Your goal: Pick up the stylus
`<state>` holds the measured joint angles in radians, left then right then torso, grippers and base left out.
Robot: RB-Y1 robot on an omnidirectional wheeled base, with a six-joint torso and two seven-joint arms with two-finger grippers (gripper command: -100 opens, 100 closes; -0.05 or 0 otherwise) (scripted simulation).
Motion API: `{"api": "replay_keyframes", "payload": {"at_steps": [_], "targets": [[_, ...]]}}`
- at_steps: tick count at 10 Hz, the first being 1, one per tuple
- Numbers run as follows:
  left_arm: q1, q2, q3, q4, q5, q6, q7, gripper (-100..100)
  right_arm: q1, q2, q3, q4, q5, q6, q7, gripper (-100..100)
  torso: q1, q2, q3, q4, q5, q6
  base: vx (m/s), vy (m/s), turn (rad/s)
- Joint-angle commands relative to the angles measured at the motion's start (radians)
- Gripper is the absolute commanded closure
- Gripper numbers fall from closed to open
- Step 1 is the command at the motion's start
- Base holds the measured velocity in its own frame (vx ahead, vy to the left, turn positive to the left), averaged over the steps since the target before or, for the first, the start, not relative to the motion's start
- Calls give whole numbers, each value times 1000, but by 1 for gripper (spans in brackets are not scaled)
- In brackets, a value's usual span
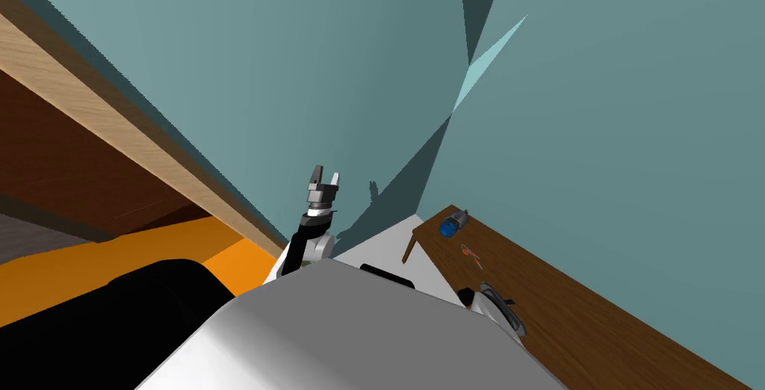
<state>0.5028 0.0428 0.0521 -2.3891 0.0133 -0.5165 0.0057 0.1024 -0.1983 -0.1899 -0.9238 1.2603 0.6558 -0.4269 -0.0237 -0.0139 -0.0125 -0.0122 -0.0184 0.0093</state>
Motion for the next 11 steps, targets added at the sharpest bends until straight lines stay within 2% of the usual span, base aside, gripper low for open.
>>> {"api": "replay_keyframes", "payload": {"at_steps": [1, 2, 4, 5, 7, 10, 11], "targets": [[0, 0, 0, 0, 0, 0, 0, 0, -6, 8, -6, 20, -48, -50, 50, 100, 0, 0, 0, 0, 0, 0, 133, 48, -424], [0, 0, 0, 0, 0, 0, 0, 0, -6, 8, -6, 20, -48, -81, 78, 100, -2, -2, -3, -4, -4, 3, 74, 15, -236], [0, 0, 0, 0, 0, 0, 0, 0, -6, 8, -6, 20, -48, -88, 134, 100, -8, 2, -2, -6, -12, 0, 9, -13, -14], [0, 0, 0, 0, 0, 0, 0, 0, -22, 14, -29, 31, -101, -133, 172, 100, -9, 3, -2, -7, -15, -1, 108, 36, -332], [0, 0, 0, 0, 0, 0, 0, 0, -22, 14, -29, 31, -130, -188, 194, 100, -8, -5, -10, -14, -20, 4, 110, 43, -325], [0, 0, 0, 0, 0, 0, 0, 0, -22, 14, -29, 31, -133, -198, 288, 100, -15, 1, -8, -16, -29, 0, -8, -5, 1], [0, 0, 0, 0, 0, 0, 0, 0, -22, 14, -29, 31, -133, -198, 295, 100, -16, 0, -8, -17, -30, 0, -8, -3, 5]]}}
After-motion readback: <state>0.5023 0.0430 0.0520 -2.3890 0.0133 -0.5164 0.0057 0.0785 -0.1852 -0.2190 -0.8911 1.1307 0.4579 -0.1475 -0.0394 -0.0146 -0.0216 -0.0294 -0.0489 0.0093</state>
